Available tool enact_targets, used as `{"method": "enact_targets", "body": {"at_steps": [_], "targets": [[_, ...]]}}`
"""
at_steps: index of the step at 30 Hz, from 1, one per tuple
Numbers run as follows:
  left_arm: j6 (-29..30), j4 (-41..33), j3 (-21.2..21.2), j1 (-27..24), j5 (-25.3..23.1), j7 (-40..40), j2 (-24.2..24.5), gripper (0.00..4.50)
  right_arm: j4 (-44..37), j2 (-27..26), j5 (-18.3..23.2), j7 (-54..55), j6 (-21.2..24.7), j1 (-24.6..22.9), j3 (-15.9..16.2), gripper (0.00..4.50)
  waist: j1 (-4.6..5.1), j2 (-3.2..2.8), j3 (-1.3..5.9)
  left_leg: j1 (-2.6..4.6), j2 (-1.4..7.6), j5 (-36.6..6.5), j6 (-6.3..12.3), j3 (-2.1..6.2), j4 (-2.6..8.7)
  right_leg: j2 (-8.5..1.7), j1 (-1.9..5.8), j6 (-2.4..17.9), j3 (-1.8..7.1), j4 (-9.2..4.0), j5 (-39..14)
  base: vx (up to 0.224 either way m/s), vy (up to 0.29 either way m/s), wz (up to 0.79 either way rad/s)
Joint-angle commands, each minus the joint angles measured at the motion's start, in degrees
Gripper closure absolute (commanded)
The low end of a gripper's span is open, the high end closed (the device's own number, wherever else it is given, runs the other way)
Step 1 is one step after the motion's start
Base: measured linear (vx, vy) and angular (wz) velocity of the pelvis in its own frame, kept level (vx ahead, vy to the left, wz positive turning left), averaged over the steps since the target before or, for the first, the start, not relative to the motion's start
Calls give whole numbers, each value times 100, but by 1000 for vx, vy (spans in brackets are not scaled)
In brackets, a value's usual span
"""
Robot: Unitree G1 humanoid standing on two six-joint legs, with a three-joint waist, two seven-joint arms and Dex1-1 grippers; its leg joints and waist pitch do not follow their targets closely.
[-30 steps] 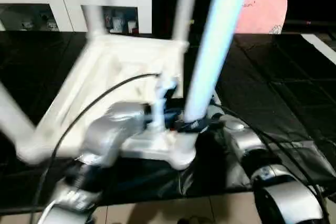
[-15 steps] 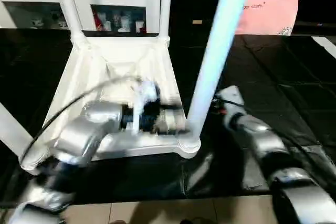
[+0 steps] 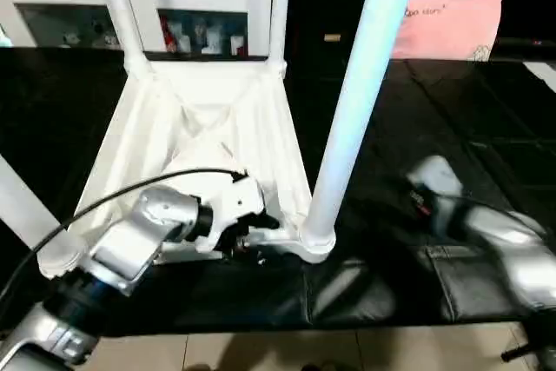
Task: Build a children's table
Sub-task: Rotate table base, then rotate leg to tighten
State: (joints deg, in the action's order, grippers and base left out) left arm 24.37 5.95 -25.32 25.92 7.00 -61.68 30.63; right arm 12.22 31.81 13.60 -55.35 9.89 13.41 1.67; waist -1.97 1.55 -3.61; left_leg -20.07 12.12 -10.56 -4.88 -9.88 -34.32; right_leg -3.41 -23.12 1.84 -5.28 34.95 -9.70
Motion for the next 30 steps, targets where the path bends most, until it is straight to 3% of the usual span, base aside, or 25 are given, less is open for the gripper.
{"method": "enact_targets", "body": {"at_steps": [1, 3, 6, 12, 22, 24, 30], "targets": [[58, 46, 18, 110, -72, 55, -26, 214, -273, 101, 138, -167, 149, -41, -31, 152, -26, -17, 354, -10, 46, -1514, 281, 20, 361, -361, 286, 368, 260, -644, -2896, 0, 0, 0], [147, 77, -20, 127, -115, 50, -56, 237, -612, 238, 260, -333, 349, -217, -56, 152, -45, -23, 366, 31, 56, -1528, 303, 19, 346, -358, 253, 400, 266, -651, -2827, 0, 0, 0], [232, 39, -105, 106, -143, 16, -24, 252, -920, 346, 423, -443, 580, -340, -32, 152, -40, -41, 366, -8, 57, -1489, 314, 38, 363, -361, 280, 436, 250, -634, -2748, 0, 0, 0], [134, 137, -129, 115, -257, -81, 53, 317, -1274, 438, 581, -565, 872, -462, -4, 152, -44, -32, 367, -12, 53, -1495, 313, 44, 362, -366, 281, 432, 240, -638, -2738, 0, 0, 0], [157, 148, -172, 159, -318, -213, 101, 388, -1426, 477, 654, -599, 1075, -460, 18, 152, -45, -39, 365, -1, 54, -1502, 289, 47, 360, -372, 273, 427, 237, -647, -2787, 0, 0, 0], [112, 172, -183, 170, -345, -249, 96, 416, -1437, 477, 669, -647, 1111, -448, 39, 152, -47, -41, 360, -2, 49, -1528, 287, 46, 357, -374, 272, 404, 235, -658, -2861, 0, 0, 0], [-266, 307, -192, 184, -302, -519, 84, 446, -1412, 460, 786, -792, 1223, -367, 148, 152, -47, -34, 368, -12, 56, -1500, 293, 51, 360, -383, 279, 395, 238, -655, -2821, 0, 0, 0]]}}
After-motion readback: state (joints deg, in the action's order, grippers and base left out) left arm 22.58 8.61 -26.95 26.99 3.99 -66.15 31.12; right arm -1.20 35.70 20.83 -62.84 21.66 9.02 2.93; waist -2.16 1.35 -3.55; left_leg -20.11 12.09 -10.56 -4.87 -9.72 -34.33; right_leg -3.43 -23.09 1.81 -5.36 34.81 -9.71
